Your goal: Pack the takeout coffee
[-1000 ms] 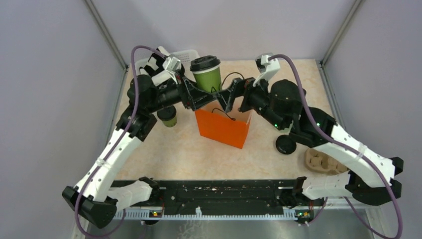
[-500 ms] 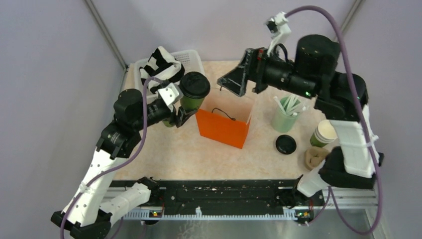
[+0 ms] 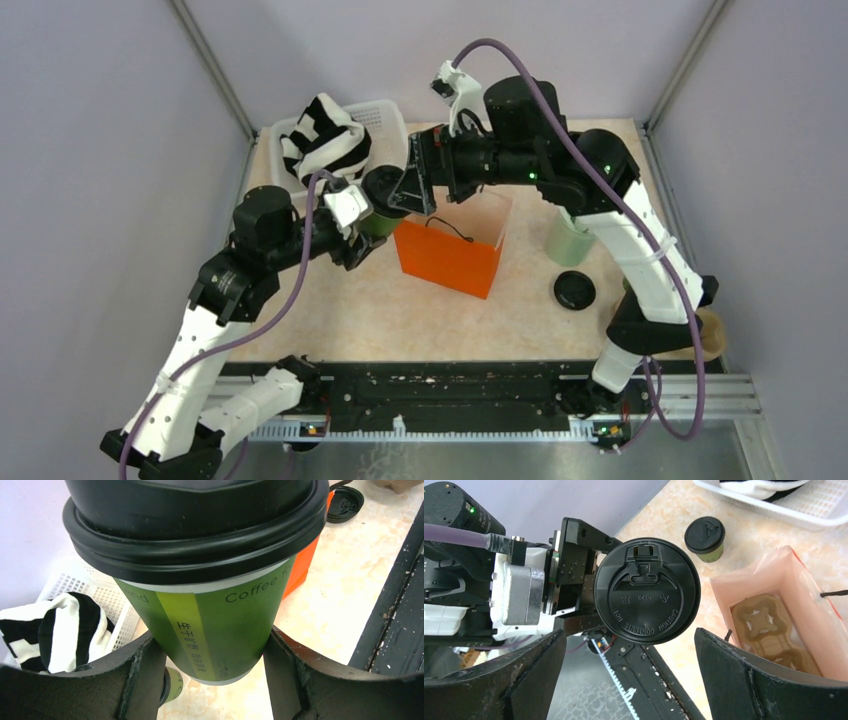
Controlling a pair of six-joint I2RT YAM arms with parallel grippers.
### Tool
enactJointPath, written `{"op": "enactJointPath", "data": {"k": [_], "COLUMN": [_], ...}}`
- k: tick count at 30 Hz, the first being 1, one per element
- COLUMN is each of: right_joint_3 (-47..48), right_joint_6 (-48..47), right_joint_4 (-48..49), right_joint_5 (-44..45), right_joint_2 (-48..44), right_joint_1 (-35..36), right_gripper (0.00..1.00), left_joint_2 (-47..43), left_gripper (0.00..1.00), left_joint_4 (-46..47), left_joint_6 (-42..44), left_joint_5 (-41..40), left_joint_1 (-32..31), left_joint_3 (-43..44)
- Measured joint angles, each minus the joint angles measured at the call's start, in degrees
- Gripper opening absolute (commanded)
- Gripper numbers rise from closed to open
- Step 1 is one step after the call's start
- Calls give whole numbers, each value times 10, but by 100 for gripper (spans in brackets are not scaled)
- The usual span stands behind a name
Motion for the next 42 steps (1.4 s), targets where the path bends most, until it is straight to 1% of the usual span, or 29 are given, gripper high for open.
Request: {"op": "enactJointPath", "data": {"k": [9, 15, 19, 26, 28, 30, 33, 35, 38, 42], "right_joint_3": [1, 5, 5, 5, 5, 5, 5, 5, 5, 2], "right_joint_6": [-57, -75, -75, -75, -75, -75, -75, -75, -75, -75], "right_joint_4": [12, 21, 27, 33, 33, 34, 33, 33, 32, 34], "right_joint_5": [54, 73, 81, 93, 95, 96, 100, 101, 102, 107], "right_joint_2": [7, 35, 46, 47, 47, 47, 47, 47, 47, 47], "right_joint_1": [24, 32, 34, 40, 42, 45, 47, 47, 48, 50], "right_gripper": [98, 95, 89, 85, 80, 72, 69, 70, 76, 79], "left_joint_2": [-2, -2, -2, -2, -2, -2, -2, -2, -2, -2], "left_gripper": [53, 53, 53, 53, 53, 53, 53, 52, 52, 52], "left_joint_4": [-21, -26, -27, -28, -28, -30, -33, -34, -35, -37], "left_joint_6": [7, 11, 13, 17, 17, 18, 19, 19, 20, 20], "left_joint_5": [0, 0, -2, -8, -10, -12, -13, -13, -13, -15], "left_joint_1": [0, 0, 0, 0, -1, -1, -2, -2, -2, -2], "left_joint_3": [2, 2, 2, 3, 4, 5, 6, 6, 6, 6]}}
